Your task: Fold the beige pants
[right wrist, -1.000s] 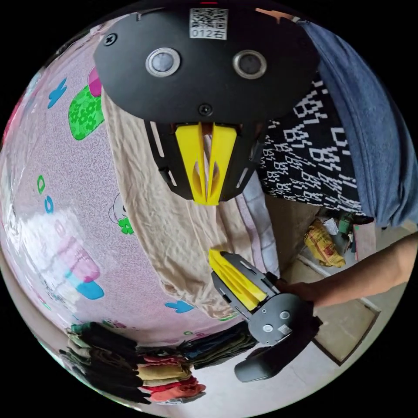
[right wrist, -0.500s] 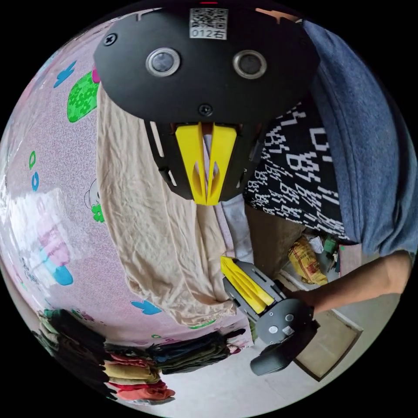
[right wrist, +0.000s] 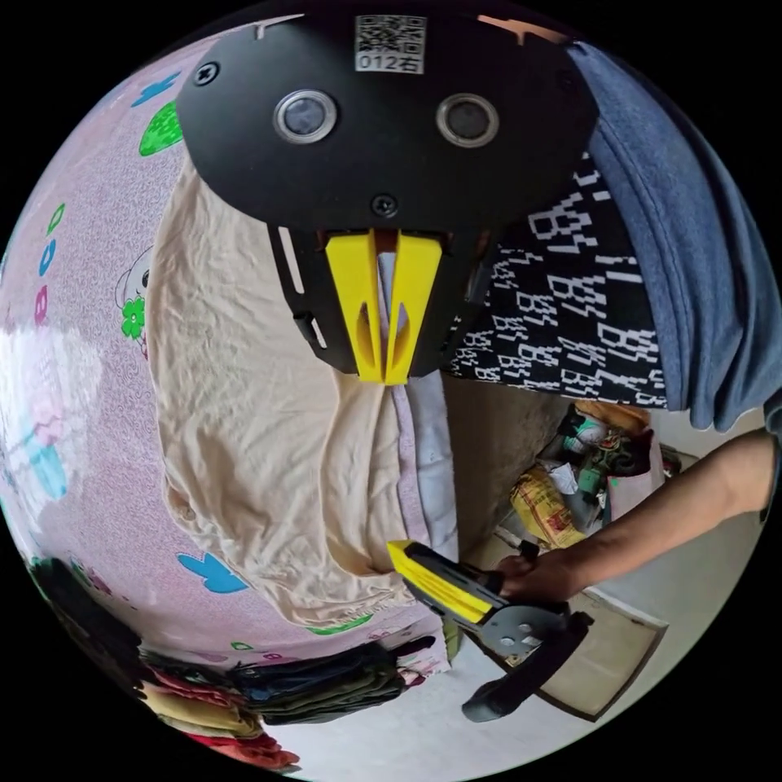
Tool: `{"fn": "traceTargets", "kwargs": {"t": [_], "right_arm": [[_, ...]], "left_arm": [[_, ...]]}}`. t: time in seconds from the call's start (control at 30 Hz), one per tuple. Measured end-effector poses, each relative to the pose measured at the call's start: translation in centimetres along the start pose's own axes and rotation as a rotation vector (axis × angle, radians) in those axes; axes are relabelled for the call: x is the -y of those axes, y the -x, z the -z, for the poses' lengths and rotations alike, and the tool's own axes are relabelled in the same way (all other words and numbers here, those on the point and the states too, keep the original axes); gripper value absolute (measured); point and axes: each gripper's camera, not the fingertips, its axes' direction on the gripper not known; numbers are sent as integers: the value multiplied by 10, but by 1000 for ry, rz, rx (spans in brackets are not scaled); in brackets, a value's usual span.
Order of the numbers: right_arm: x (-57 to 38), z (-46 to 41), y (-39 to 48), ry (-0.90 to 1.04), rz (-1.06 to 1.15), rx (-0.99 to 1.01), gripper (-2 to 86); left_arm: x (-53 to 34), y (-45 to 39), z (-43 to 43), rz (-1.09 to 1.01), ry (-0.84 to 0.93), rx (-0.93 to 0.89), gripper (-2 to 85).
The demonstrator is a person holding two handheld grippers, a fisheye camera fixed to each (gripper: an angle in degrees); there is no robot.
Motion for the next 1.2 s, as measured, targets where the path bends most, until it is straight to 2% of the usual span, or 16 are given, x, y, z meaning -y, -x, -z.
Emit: {"fn": "traceTargets", "kwargs": {"t": [0.2, 0.5, 0.53, 0.7, 1.0, 1.2], "right_arm": [[10, 11, 13, -26, 4, -66, 8], [89, 15, 45, -76, 115, -206, 26], [97, 14, 45, -76, 117, -212, 28], [149, -1, 36, -23, 105, -227, 52], [175, -12, 44, 9, 84, -218, 65], [193, -41, 58, 100, 82, -231, 26]], "left_arm": [[-46, 69, 41, 241, -46, -7, 4], [-93, 122, 82, 313, -11, 66, 12], [-98, 127, 85, 337, -19, 55, 14], [-138, 182, 108, 486, -147, -250, 52], [-194, 239, 137, 660, -245, -424, 76], [-205, 253, 157, 648, -175, -356, 24]]}}
